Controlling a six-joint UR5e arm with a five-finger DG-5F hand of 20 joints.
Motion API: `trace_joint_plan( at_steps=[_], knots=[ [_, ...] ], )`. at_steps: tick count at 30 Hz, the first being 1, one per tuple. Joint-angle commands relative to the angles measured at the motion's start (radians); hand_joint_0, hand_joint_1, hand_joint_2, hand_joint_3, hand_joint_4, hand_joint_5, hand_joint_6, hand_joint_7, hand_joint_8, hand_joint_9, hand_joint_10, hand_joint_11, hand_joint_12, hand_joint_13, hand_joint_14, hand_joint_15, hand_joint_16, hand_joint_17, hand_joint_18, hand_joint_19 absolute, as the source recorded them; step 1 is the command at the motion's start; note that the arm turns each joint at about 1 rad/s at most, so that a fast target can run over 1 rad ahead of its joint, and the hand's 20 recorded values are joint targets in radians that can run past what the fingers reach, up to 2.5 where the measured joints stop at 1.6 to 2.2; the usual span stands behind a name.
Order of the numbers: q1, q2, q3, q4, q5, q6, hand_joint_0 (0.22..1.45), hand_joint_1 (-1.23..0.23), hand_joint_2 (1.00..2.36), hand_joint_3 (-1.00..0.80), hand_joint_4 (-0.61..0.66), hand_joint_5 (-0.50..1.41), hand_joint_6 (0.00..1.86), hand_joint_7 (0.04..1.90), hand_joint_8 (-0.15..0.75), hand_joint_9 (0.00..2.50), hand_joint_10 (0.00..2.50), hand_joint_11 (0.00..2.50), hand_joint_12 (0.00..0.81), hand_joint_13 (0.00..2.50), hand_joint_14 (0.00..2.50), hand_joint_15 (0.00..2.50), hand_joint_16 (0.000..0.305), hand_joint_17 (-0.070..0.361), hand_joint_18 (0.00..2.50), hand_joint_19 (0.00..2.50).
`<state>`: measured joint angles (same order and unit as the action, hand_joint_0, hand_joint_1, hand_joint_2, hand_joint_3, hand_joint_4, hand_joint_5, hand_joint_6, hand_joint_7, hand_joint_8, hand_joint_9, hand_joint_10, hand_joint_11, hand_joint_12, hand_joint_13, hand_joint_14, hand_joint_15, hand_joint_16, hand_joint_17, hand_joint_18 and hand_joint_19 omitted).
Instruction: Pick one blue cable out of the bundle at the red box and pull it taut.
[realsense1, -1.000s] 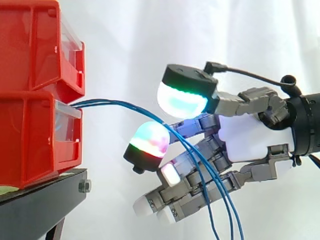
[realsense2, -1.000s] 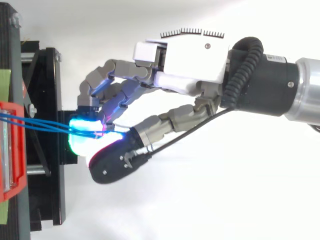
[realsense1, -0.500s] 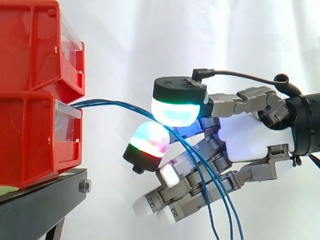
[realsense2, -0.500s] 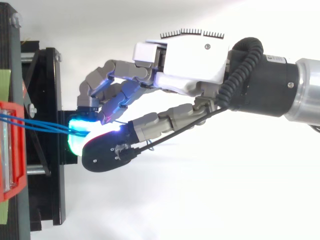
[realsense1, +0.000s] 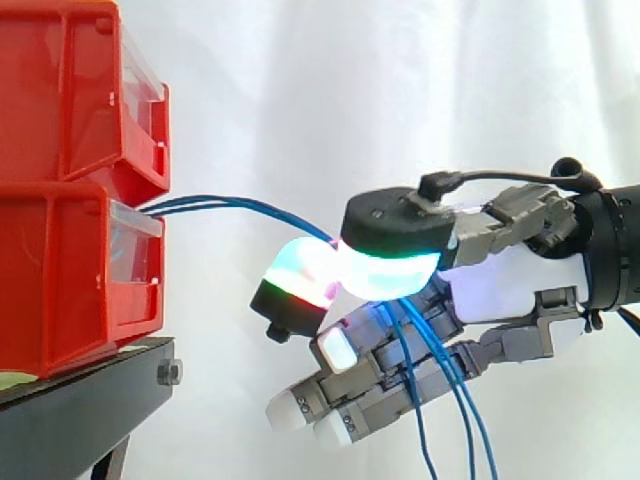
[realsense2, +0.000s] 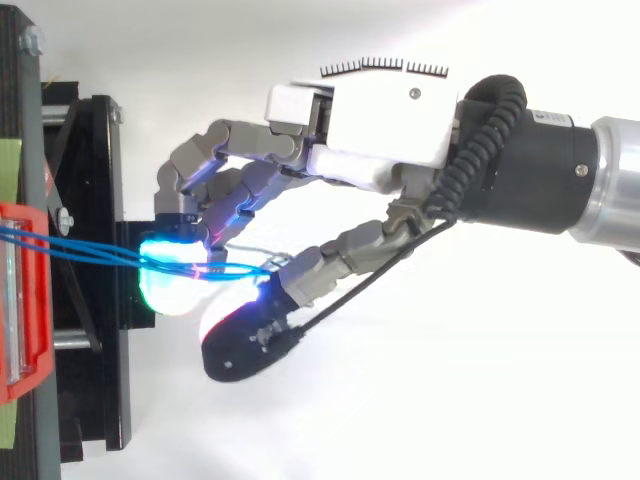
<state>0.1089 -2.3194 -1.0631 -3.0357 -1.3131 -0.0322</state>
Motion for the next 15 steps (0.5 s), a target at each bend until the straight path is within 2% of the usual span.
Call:
trace_joint_plan(
  at_steps=[1, 3, 5, 8, 10, 15],
  knots=[
    [0.0, 0.0, 0.0, 0.0, 0.0, 0.0, 0.67, -0.99, 1.0, -0.5, 0.17, -0.16, 0.92, 0.94, 0.327, 0.78, 0.01, 0.77, 0.334, 0.46, 0.01, 0.2, 0.052, 0.117, 0.43, 0.08],
    [0.0, 0.0, 0.0, -0.002, 0.0, -0.002, 0.53, -0.9, 1.0, -0.5, 0.18, -0.16, 0.91, 0.94, 0.342, 0.8, 0.01, 0.77, 0.348, 0.44, 0.01, 0.21, 0.055, 0.124, 0.4, 0.11],
    [0.002, 0.0, 0.0, -0.003, 0.0, -0.002, 0.49, -0.83, 1.0, -0.5, 0.19, -0.16, 0.91, 0.92, 0.358, 0.82, 0.01, 0.77, 0.36, 0.44, 0.01, 0.21, 0.058, 0.13, 0.39, 0.13],
    [0.002, 0.0, -0.001, -0.003, 0.0, 0.0, 0.54, -0.69, 1.0, -0.5, 0.16, -0.16, 0.91, 0.94, 0.352, 0.83, 0.01, 0.75, 0.344, 0.43, 0.01, 0.22, 0.054, 0.122, 0.35, 0.14],
    [0.002, 0.0, 0.0, -0.002, 0.0, 0.0, 0.58, -0.64, 1.0, -0.44, 0.16, -0.16, 0.91, 0.96, 0.343, 0.83, 0.01, 0.74, 0.336, 0.42, 0.01, 0.23, 0.053, 0.119, 0.34, 0.15],
    [0.0, 0.0, 0.0, -0.002, 0.0, 0.0, 0.59, -0.7, 1.01, -0.17, 0.16, -0.15, 0.92, 0.95, 0.384, 0.84, 0.01, 0.73, 0.372, 0.46, 0.01, 0.22, 0.061, 0.137, 0.38, 0.13]
  ],
)
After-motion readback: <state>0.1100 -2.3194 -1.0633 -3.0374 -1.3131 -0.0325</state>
